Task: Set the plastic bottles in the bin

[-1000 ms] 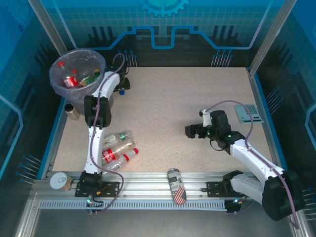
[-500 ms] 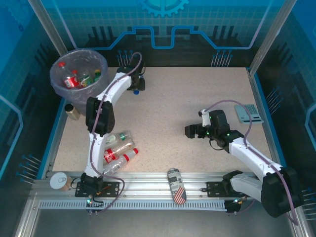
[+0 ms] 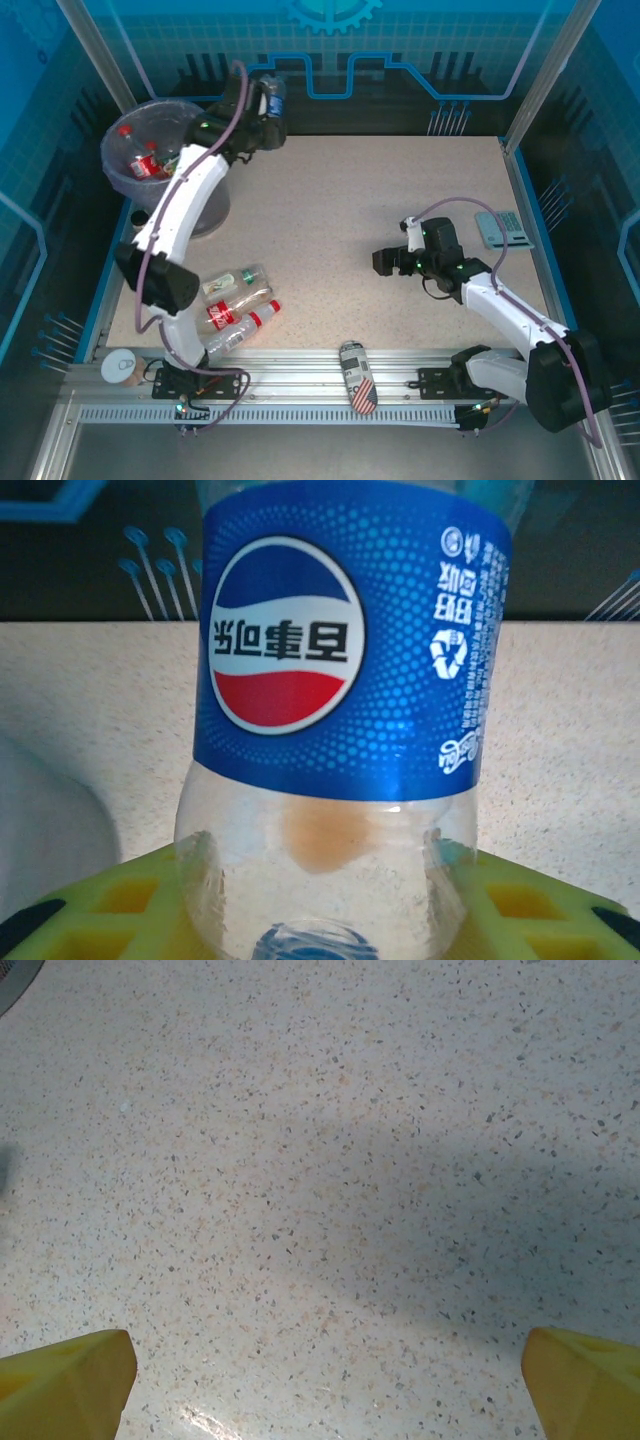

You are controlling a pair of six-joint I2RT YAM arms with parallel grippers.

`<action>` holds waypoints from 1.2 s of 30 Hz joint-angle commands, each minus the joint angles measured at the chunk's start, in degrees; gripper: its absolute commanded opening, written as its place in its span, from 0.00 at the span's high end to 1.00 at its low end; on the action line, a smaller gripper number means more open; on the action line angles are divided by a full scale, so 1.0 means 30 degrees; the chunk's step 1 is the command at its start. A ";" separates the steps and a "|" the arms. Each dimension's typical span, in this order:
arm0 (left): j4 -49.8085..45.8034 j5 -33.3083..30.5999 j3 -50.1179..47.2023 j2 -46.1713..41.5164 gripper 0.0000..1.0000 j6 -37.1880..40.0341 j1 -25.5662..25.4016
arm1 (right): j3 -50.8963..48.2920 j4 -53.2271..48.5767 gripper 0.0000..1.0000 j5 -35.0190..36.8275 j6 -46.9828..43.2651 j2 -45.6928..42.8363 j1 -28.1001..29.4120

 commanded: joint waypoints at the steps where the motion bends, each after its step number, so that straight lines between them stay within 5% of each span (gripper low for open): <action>1: -0.1594 0.0140 -0.0255 -0.1725 0.72 0.0108 0.1767 | 0.0639 0.0082 0.00 -0.0156 -0.0107 0.0148 0.0198; 7: 0.0344 0.3220 -0.4155 -0.5024 0.85 -0.1627 0.6394 | 0.1352 0.0006 0.00 -0.0368 -0.0295 0.0667 0.0537; 12: -0.0515 0.4114 -0.4605 -0.4504 0.90 -0.1504 0.9073 | 0.1721 -0.0377 0.00 -0.0304 -0.0580 0.0558 0.0753; 25: -0.1840 0.4600 -0.3350 -0.0726 0.89 -0.0457 1.0285 | 0.1746 -0.0512 0.00 0.0012 -0.0838 0.1139 0.0783; 32: -0.2026 0.4846 -0.2952 0.0133 0.47 -0.0193 1.0265 | 0.2025 -0.0535 0.00 -0.0068 -0.0824 0.1610 0.0784; 36: -0.2042 0.4597 -0.2961 0.0089 0.36 -0.0003 1.0265 | 0.2122 -0.0446 0.00 -0.0068 -0.0772 0.1710 0.0774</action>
